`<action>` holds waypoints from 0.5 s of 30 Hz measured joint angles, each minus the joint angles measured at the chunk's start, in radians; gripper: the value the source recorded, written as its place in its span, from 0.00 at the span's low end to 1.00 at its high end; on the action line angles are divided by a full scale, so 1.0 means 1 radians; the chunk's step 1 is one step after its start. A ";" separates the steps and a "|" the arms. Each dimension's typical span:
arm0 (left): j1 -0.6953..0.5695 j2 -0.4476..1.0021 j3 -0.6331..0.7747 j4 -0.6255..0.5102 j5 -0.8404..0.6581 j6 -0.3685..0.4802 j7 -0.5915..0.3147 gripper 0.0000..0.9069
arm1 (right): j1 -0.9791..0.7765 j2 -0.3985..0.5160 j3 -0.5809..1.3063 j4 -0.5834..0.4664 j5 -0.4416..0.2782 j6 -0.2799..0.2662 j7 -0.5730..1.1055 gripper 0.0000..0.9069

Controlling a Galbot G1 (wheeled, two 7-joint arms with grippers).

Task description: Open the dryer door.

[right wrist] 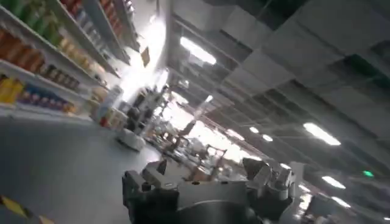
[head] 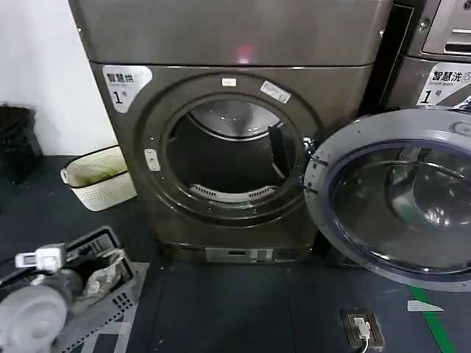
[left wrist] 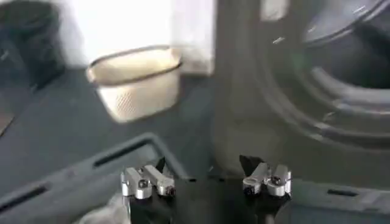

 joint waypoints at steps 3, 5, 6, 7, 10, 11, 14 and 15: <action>0.048 0.055 -0.056 0.026 -0.176 0.000 -0.089 1.00 | 0.008 0.005 -0.011 0.009 0.030 0.020 -0.035 1.00; 0.082 0.091 -0.094 0.044 -0.279 0.000 -0.127 1.00 | 0.011 0.009 -0.018 0.013 0.048 0.036 -0.055 1.00; 0.100 0.112 -0.114 0.055 -0.334 -0.001 -0.145 1.00 | 0.011 0.011 -0.021 0.013 0.055 0.056 -0.061 1.00; 0.116 0.128 -0.132 0.064 -0.376 -0.001 -0.158 1.00 | 0.012 0.012 -0.024 0.011 0.059 0.077 -0.064 1.00; 0.152 0.170 -0.173 0.088 -0.476 -0.001 -0.179 1.00 | 0.013 0.012 -0.028 0.003 0.066 0.107 -0.068 1.00; 0.155 0.180 -0.180 0.098 -0.502 -0.001 -0.186 1.00 | 0.014 0.012 -0.029 0.000 0.070 0.118 -0.071 1.00; 0.160 0.203 -0.197 0.135 -0.580 -0.001 -0.198 1.00 | 0.014 0.015 -0.029 -0.010 0.071 0.136 -0.080 1.00; 0.162 0.208 -0.205 0.150 -0.608 -0.001 -0.203 1.00 | 0.014 0.016 -0.031 -0.014 0.070 0.150 -0.084 1.00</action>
